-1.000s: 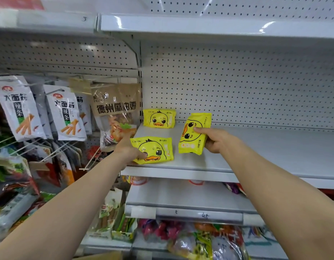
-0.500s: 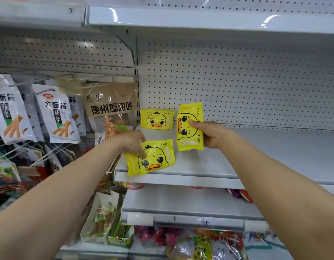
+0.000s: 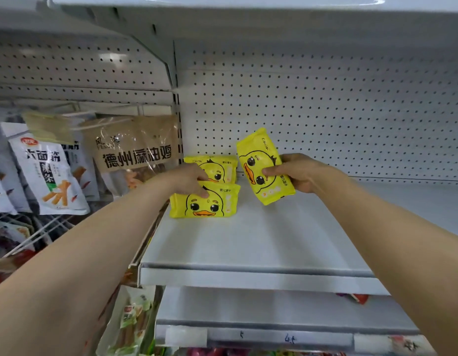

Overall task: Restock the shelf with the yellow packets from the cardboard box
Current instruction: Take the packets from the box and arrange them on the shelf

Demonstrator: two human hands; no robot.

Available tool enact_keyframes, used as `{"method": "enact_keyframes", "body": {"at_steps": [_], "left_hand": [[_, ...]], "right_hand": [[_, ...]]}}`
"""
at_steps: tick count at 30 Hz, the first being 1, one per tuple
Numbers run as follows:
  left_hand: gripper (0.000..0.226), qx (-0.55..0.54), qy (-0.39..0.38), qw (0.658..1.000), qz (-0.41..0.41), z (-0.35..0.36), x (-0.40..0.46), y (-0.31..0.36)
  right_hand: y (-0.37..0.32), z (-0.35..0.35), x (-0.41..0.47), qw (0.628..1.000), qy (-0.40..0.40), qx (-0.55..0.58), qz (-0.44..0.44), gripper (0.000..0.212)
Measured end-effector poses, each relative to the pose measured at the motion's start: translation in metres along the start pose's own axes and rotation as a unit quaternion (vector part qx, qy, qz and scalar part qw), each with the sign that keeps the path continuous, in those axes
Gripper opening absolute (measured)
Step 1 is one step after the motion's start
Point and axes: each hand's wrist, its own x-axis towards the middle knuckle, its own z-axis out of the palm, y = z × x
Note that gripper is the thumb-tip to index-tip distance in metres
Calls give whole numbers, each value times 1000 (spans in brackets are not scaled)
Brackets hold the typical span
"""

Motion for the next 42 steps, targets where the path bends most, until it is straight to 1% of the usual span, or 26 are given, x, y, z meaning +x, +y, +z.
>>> {"method": "enact_keyframes", "body": {"at_steps": [2,5,7,9,12,14,16,22,27,34,42], "left_hand": [[36,16,21,1000,9,-5,19,-1],[39,34,49,998,13,-8,44,-1],[41,45,63,997,17,-6,59,-4],[43,50,79,996,16,-3,70,-8],[40,47,108,993,11,-1,84,-12],[32,37,121,992,12,-1,91,-14],[31,39,124,991,12,-1,97,-15],[43,45,150,988,9,2,103,-20],[46,52,169,984,-9,7,102,-26],[42,20,184,983,-15,13,102,-26],[43,6,200,979,-30,20,103,-24]], "right_hand": [[-2,-4,9,999,15,-35,-12,34],[-4,-13,22,994,25,-101,-18,42],[-7,-18,29,984,24,-171,-29,45],[-11,-20,31,971,22,-232,-45,43],[-13,-24,37,960,20,-275,-52,40],[-13,-27,42,957,16,-284,-52,39],[-12,-30,47,956,17,-287,-54,40],[-12,-38,58,948,11,-313,-47,53],[-19,-40,59,945,14,-320,-57,45],[-22,-29,63,940,0,-337,-58,40],[-24,-16,66,933,-24,-353,-66,36]]}}
